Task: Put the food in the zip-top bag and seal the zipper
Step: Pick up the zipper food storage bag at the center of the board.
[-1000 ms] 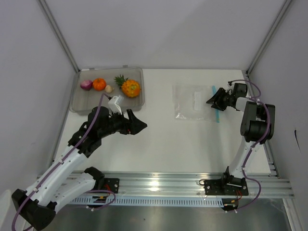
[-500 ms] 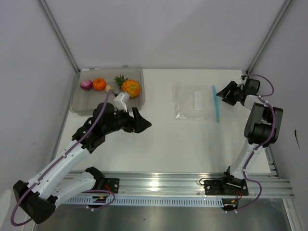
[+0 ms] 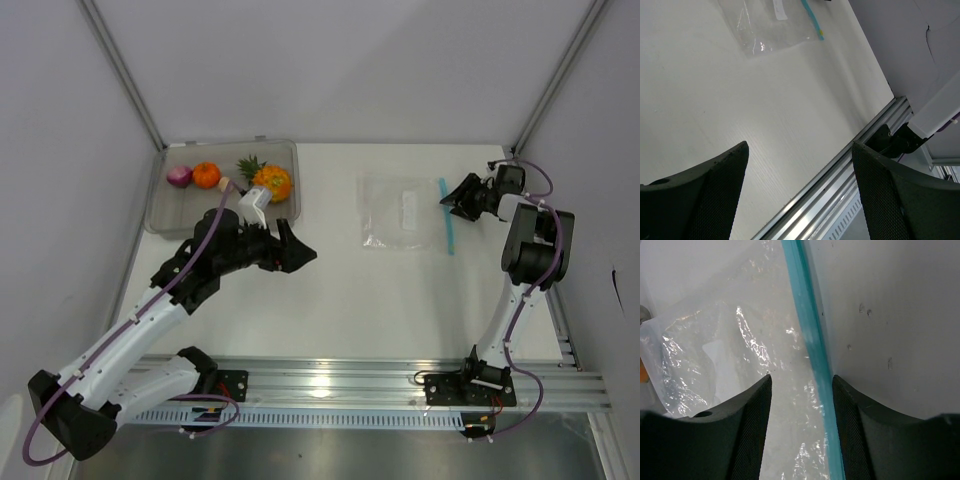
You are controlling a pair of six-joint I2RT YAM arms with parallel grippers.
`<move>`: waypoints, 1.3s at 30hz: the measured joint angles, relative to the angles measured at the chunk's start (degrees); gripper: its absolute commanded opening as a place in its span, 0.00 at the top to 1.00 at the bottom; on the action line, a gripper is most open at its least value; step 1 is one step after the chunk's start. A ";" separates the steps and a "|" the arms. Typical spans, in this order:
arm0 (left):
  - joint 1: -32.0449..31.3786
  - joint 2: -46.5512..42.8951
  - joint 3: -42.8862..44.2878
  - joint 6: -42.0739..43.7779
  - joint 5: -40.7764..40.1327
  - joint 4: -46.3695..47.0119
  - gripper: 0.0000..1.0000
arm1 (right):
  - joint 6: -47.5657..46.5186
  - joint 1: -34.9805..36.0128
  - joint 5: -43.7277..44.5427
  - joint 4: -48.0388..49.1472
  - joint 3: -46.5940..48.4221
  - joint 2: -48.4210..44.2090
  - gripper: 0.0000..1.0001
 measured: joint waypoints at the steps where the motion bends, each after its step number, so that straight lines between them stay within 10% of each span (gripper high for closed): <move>1: 0.00 0.02 0.07 0.02 0.00 0.02 0.14 | 0.00 0.00 -0.09 0.00 0.00 0.11 0.46; 9: -0.44 0.42 0.13 0.00 0.02 0.02 0.15 | -0.20 0.33 -1.03 0.15 0.07 0.20 0.50; 15: -0.92 0.57 0.13 -0.02 0.02 0.02 0.15 | -0.15 0.55 -2.71 0.48 0.07 0.20 0.70; 34: -1.27 1.25 0.87 0.04 0.20 -0.33 0.15 | 1.88 4.33 -14.25 5.03 1.64 5.18 0.70; 39: -1.31 1.25 0.87 0.04 0.22 -0.39 0.16 | 4.35 6.38 -16.94 8.44 1.64 7.32 0.87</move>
